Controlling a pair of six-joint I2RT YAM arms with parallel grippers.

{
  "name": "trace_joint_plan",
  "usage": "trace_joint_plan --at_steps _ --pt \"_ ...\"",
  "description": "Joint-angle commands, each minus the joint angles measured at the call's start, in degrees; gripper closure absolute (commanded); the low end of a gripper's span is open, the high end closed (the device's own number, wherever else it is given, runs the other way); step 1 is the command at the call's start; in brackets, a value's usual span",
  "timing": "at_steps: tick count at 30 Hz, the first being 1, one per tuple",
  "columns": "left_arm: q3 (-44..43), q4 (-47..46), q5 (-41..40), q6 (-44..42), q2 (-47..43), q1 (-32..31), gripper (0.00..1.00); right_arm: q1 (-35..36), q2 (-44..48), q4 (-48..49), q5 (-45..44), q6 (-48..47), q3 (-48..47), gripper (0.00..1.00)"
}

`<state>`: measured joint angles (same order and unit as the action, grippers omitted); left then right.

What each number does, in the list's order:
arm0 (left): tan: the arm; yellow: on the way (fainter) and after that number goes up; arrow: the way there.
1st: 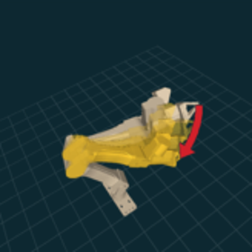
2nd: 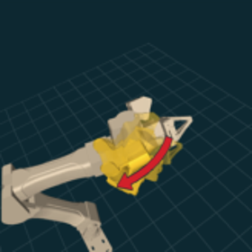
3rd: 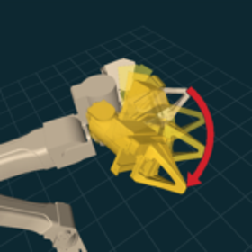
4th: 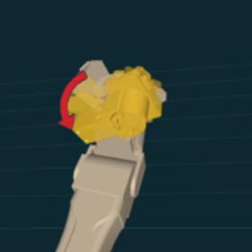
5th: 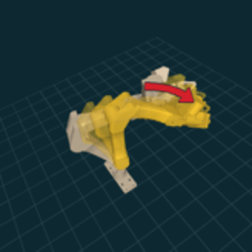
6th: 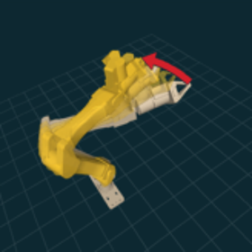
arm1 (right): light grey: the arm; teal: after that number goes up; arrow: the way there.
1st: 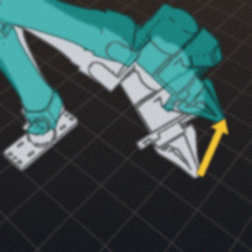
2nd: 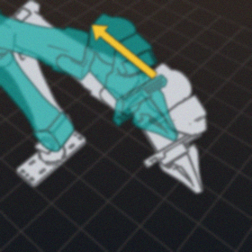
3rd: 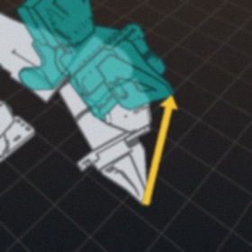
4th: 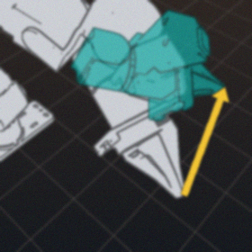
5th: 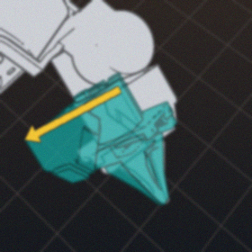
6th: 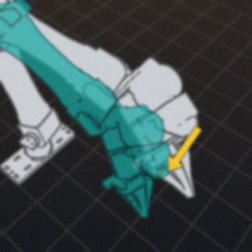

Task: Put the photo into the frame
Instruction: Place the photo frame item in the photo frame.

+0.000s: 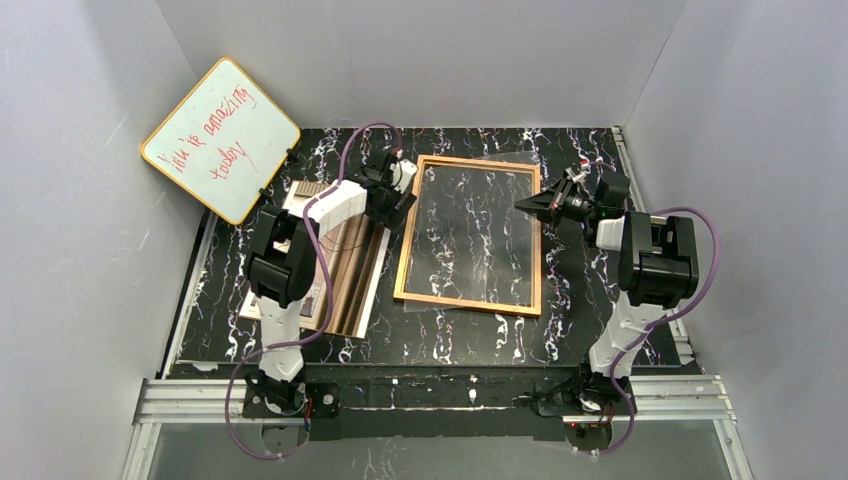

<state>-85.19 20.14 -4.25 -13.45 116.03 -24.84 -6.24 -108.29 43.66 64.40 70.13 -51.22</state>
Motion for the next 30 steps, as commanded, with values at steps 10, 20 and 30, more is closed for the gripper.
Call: trace_joint_plan --at_steps 10,20,30 --pt "-2.57 0.95 0.40 0.33 0.13 1.21 0.26 -2.55 -0.66 -8.19 -0.03 -6.32 -2.62 0.99" --pt "-2.75 0.95 2.10 1.49 3.13 1.20 0.31 -2.59 -2.07 3.38 2.96 -1.28 -1.80 0.99" --pt "-2.62 0.91 2.14 1.77 4.73 0.76 0.32 -2.53 -3.67 11.19 3.38 1.90 -2.26 0.99"
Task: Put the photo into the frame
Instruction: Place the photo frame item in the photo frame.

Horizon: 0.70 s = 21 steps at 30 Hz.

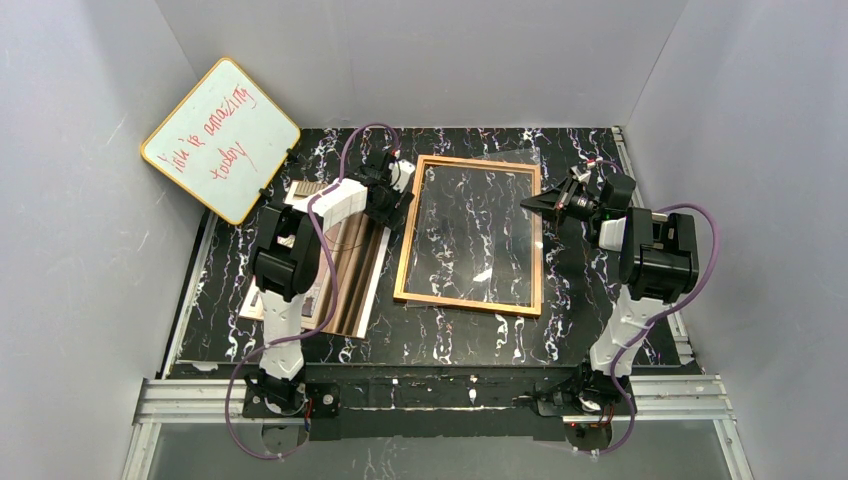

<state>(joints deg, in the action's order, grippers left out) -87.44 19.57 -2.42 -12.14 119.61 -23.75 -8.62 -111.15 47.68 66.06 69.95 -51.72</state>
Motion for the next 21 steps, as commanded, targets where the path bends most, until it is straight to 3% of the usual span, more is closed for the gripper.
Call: trace_joint_plan --at_steps 1,21 --pt "-0.27 1.52 0.35 0.39 1.24 -0.33 0.32 -0.09 -0.93 7.41 1.78 2.19 -1.88 0.99" --pt "-0.06 1.52 -0.48 -1.56 2.52 -1.74 0.32 0.70 -8.04 19.95 1.42 10.43 -5.35 0.99"
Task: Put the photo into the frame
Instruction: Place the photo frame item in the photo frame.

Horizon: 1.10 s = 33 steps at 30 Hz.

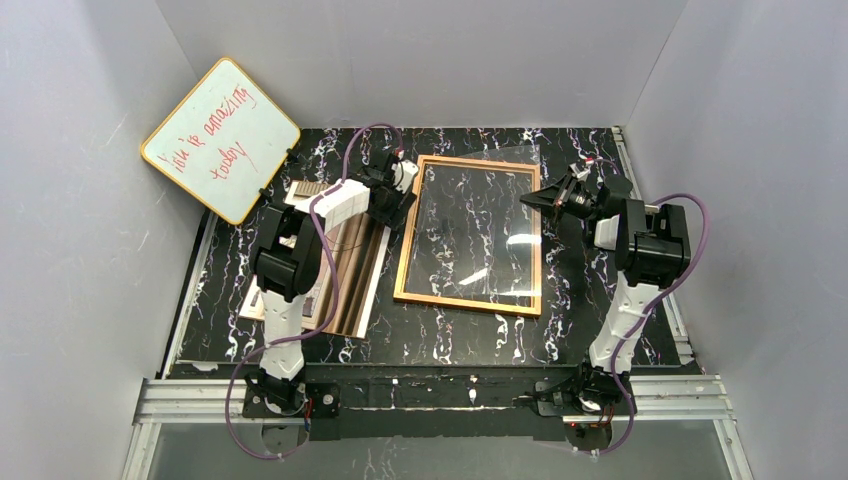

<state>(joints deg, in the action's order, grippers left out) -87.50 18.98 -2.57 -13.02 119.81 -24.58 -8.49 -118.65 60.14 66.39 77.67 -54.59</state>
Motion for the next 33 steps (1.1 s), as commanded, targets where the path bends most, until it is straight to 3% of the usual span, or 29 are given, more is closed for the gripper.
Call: trace_joint_plan --at_steps 1,33 --pt "-0.03 2.05 -0.35 -0.76 2.36 -0.98 0.32 0.68 -0.73 8.53 1.32 3.26 -2.59 0.99" --pt "-0.03 2.46 -0.03 -1.12 1.93 -1.09 0.32 1.02 -6.87 11.90 -1.44 5.53 -2.09 0.99"
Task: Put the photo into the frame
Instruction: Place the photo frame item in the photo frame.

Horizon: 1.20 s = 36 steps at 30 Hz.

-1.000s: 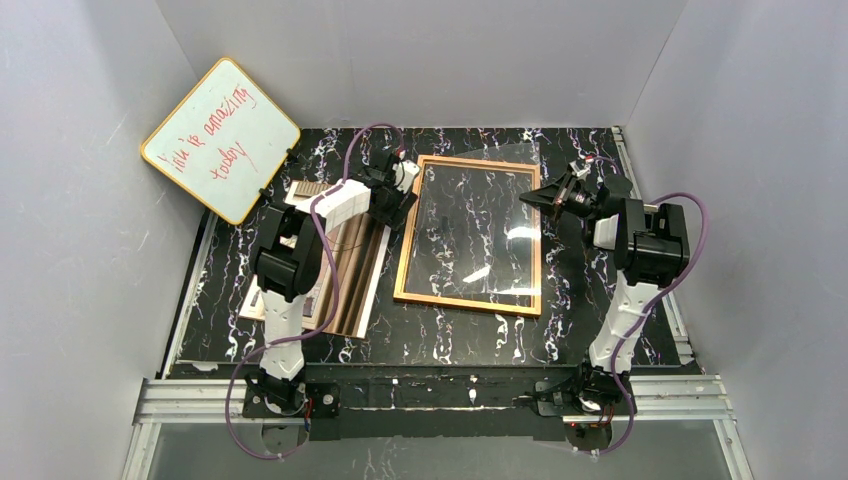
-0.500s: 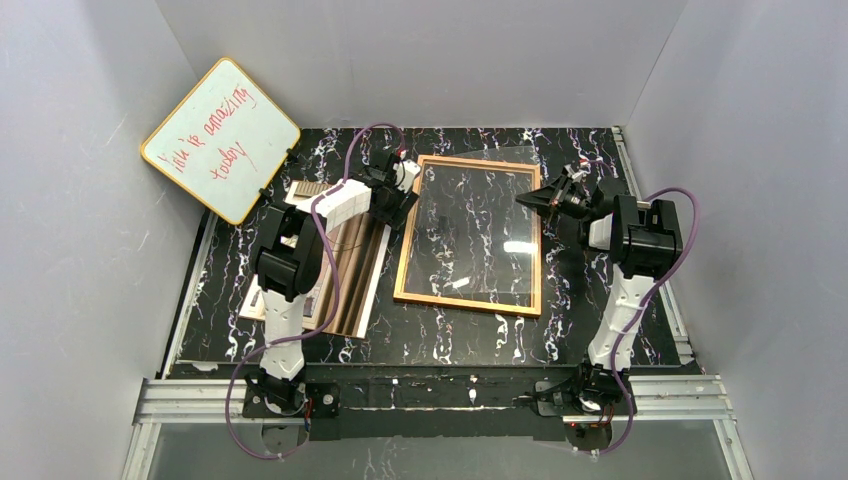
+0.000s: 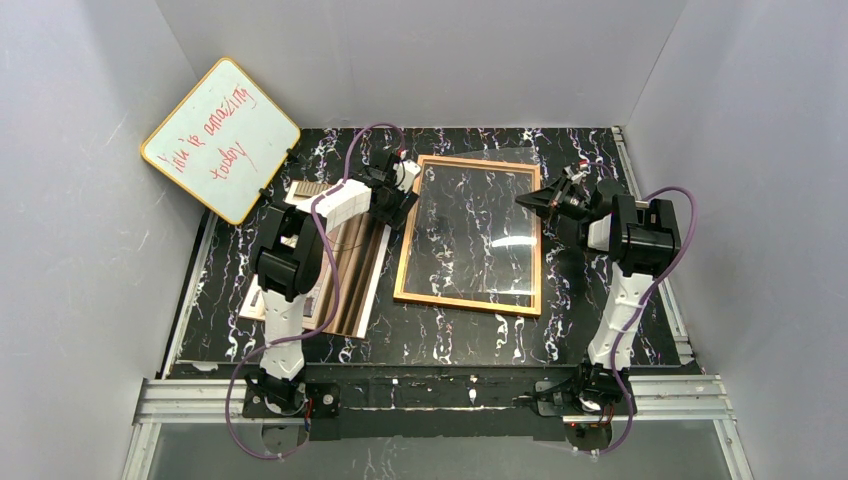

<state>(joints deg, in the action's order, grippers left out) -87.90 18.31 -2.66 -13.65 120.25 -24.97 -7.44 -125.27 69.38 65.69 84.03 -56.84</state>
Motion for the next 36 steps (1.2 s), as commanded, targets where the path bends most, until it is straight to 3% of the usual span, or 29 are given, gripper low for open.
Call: trace_joint_plan --at_steps 1,36 --pt "0.39 3.15 0.02 -0.44 1.42 -0.69 0.32 -0.09 -0.12 2.08 -0.81 -1.28 0.35 0.99" --pt "0.27 3.24 -0.33 -0.50 0.98 -1.13 0.32 -1.29 0.87 -5.50 -0.47 -6.25 4.22 0.99"
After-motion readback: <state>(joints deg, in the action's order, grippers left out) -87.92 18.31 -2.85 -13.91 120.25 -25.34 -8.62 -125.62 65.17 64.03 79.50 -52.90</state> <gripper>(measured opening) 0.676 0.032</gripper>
